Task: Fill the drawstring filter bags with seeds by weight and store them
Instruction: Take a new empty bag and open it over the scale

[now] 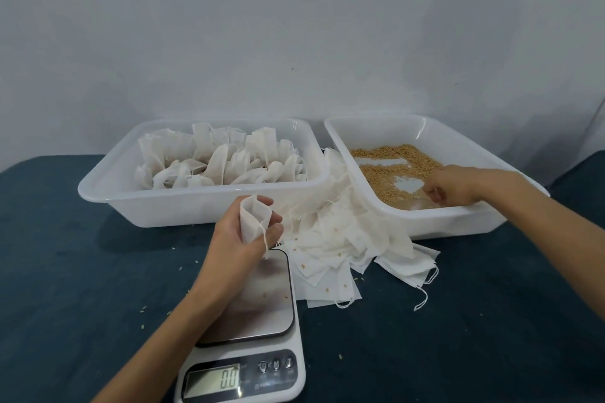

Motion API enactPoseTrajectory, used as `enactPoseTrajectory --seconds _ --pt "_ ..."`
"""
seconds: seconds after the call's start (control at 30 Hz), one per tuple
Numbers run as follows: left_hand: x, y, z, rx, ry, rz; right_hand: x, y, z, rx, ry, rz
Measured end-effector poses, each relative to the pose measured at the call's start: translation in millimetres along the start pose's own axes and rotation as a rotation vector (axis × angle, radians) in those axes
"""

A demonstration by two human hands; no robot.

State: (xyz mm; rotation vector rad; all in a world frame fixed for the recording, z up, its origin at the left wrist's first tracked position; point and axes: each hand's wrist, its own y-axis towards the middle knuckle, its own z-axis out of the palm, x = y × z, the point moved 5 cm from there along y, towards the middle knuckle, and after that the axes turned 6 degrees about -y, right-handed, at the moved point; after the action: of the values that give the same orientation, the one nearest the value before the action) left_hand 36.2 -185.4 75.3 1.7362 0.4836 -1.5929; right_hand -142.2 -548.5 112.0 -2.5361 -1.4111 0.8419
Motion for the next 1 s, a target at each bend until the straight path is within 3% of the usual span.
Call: enactPoseTrajectory --seconds 0.33,0.53,0.77,1.0 --pt "2 0 2 0.030 0.033 0.004 -14 -16 12 -0.048 0.476 -0.060" --pt "-1 0 4 0.039 0.036 0.013 -29 -21 14 -0.319 0.684 0.062" --pt "-1 -2 6 0.046 0.032 0.027 -25 -29 6 -0.504 0.762 0.075" --pt "1 -4 10 0.068 0.015 0.004 10 -49 -33 -0.567 0.805 -0.086"
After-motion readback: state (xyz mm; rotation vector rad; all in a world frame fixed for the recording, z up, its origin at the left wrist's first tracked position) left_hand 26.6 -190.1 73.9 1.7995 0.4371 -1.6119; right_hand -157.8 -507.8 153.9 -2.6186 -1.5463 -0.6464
